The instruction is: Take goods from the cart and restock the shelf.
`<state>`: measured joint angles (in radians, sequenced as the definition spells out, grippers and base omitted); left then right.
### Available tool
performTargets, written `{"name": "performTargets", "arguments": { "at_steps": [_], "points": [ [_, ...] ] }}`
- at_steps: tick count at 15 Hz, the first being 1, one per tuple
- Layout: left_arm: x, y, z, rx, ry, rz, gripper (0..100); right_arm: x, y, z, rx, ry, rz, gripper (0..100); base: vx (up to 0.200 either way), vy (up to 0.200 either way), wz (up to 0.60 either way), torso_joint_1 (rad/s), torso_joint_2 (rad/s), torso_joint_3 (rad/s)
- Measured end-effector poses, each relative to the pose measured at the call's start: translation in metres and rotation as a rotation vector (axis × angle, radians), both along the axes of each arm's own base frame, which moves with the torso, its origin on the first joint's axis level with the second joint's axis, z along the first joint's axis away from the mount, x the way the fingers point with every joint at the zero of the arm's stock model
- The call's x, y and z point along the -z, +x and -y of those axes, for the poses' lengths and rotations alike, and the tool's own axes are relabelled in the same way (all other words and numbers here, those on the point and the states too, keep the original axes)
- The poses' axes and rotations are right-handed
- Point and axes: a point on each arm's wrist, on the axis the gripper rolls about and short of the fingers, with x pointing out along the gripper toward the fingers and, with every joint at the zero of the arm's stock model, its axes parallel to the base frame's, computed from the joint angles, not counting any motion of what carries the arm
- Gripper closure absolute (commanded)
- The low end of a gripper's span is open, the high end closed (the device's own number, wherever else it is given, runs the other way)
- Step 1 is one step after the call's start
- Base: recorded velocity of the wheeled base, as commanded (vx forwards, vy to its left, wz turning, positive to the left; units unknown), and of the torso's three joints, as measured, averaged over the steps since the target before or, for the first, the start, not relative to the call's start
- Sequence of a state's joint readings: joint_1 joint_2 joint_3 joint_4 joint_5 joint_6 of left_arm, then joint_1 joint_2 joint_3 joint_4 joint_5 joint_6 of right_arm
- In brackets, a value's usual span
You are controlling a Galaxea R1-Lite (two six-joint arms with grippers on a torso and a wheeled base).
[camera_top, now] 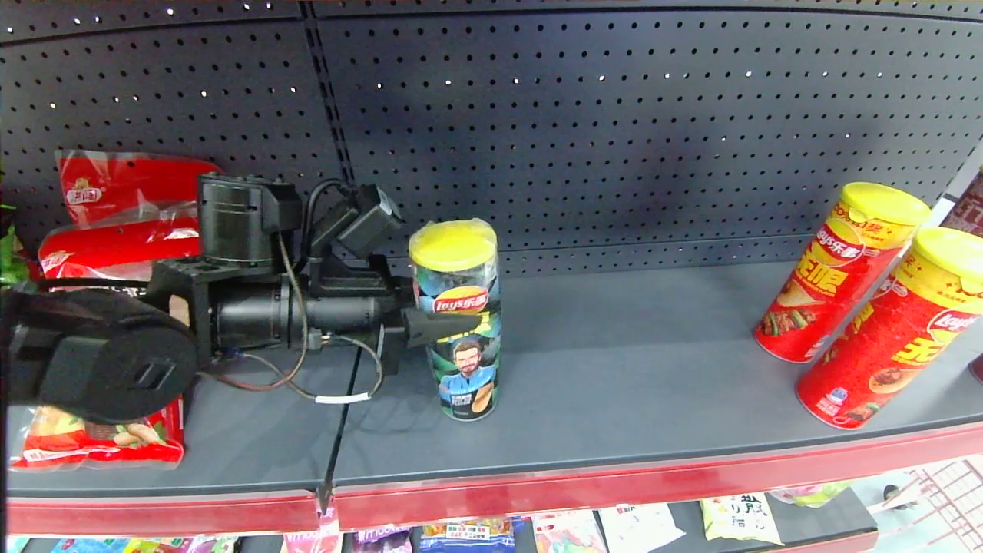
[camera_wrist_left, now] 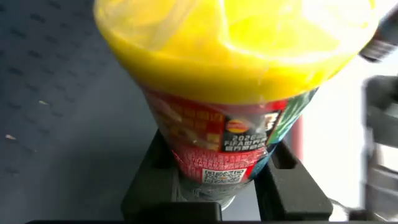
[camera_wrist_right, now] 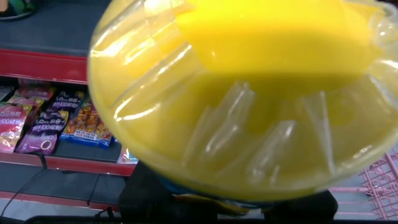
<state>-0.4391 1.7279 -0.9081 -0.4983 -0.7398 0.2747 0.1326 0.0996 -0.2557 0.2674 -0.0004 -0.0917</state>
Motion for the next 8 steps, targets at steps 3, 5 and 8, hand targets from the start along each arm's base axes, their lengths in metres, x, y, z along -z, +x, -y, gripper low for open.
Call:
{"name": "performTargets", "arguments": {
  "at_steps": [3,5,8],
  "points": [
    [-0.001,-0.023,-0.008,0.034,-0.006,-0.007,100,0.0,0.0,0.0,-0.007,0.001,-0.001,100,0.0,0.0,0.0,0.0,0.0,0.0],
    [-0.003,-0.033,-0.004,0.066,-0.005,0.006,100,-0.001,0.0,0.0,-0.007,0.0,-0.002,100,0.0,0.0,0.0,0.0,0.0,0.0],
    [-0.001,-0.036,0.002,0.086,0.007,0.024,100,-0.001,0.0,0.0,-0.007,0.0,0.0,100,0.0,0.0,0.0,0.0,0.0,0.0]
  ]
}}
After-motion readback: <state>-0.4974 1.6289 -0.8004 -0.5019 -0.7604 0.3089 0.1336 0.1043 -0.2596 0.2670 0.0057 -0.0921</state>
